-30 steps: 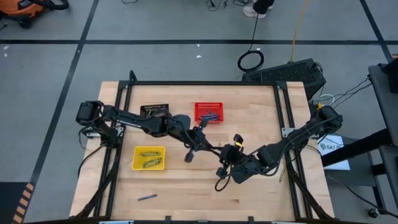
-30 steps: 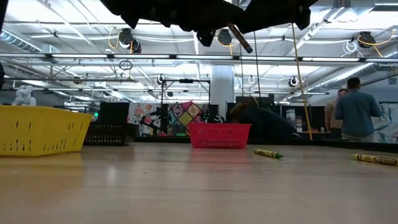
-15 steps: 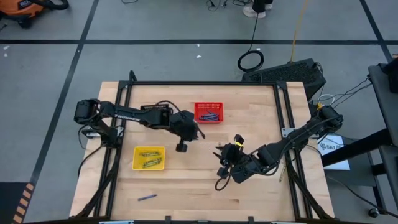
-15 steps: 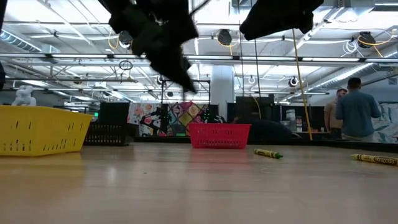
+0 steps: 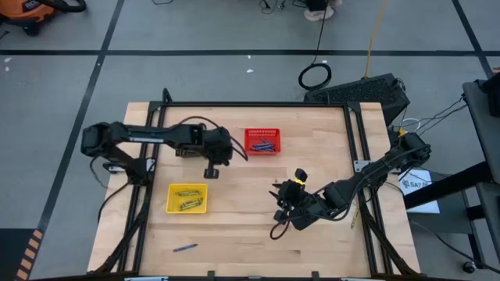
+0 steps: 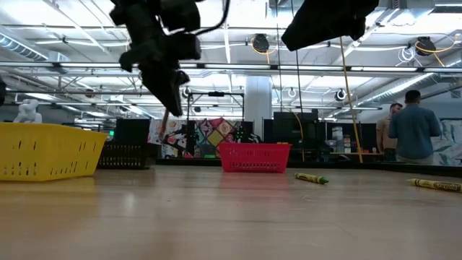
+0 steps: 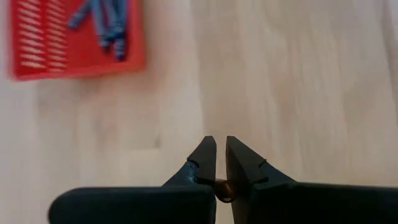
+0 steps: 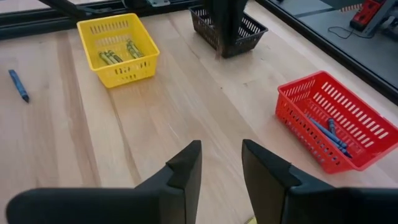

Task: Sort crayons
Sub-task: Put the brown crayon into the black bin

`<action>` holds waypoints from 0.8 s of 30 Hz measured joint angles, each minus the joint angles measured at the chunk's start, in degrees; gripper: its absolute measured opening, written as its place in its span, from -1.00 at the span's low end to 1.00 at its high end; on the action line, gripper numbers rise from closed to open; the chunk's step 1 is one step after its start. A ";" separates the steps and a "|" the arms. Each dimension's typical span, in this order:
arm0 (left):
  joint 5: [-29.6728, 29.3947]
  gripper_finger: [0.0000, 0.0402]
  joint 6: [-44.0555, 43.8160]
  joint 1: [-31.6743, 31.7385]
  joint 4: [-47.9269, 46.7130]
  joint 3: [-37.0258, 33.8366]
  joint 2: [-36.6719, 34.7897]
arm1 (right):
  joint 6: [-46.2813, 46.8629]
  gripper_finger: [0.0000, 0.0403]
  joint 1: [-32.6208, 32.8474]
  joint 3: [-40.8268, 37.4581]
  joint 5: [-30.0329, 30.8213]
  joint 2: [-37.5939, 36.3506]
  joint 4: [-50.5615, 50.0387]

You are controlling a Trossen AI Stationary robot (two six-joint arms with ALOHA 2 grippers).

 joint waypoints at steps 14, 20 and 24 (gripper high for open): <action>-5.85 -0.95 3.60 11.76 -16.66 -1.49 -6.35 | 1.51 -0.49 0.00 0.00 -0.07 0.02 -1.96; -5.89 -0.95 4.94 17.40 -16.67 -3.24 -6.29 | 2.71 -0.49 0.00 -0.02 -0.07 0.03 -2.78; -5.86 -0.94 6.87 20.46 -16.44 -4.31 -6.29 | 2.71 -0.49 0.00 -0.02 -0.07 0.04 -2.76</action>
